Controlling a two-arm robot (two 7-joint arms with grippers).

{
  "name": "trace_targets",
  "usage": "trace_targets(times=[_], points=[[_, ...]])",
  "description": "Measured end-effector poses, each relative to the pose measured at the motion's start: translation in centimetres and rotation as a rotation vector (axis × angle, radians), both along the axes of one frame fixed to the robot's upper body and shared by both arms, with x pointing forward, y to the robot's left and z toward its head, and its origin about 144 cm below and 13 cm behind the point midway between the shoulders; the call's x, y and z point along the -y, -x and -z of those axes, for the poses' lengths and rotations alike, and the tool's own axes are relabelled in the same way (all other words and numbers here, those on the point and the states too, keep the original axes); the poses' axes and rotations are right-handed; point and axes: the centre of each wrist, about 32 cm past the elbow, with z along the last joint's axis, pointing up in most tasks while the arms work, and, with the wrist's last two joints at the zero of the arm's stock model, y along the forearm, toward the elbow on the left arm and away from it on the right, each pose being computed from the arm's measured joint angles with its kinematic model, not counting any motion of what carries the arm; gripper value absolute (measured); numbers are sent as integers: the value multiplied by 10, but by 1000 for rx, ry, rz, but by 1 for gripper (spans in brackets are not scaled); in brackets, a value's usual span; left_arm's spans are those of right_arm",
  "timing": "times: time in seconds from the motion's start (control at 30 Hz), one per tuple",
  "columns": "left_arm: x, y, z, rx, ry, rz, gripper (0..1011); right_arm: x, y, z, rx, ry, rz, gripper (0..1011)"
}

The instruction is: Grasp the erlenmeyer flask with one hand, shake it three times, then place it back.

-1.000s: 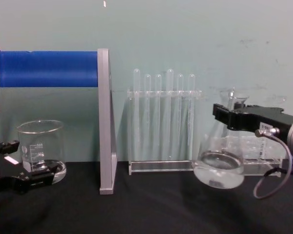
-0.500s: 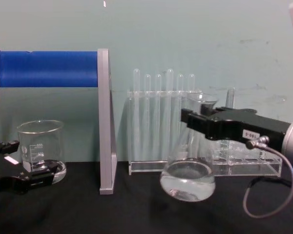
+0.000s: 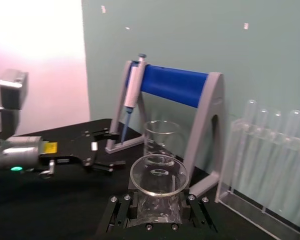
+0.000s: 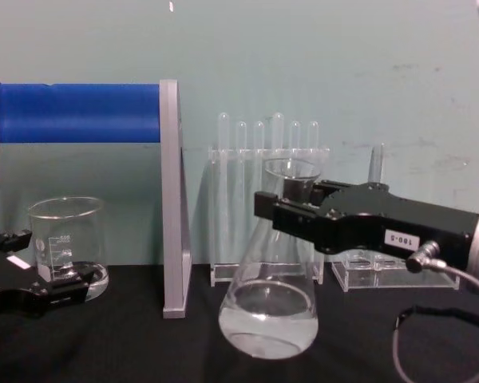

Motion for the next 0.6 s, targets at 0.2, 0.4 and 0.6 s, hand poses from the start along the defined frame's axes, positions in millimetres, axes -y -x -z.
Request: trace_targets(times=[0.2, 0.4, 0.6], points=[[0, 0, 0, 0, 0, 0, 1001, 1, 1, 0, 9, 3, -39, 449], [0, 0, 0, 0, 0, 0, 1001, 1, 1, 1, 13, 4, -52, 449], [0, 0, 0, 0, 0, 0, 1001, 0, 1, 3, 21, 7, -60, 449]])
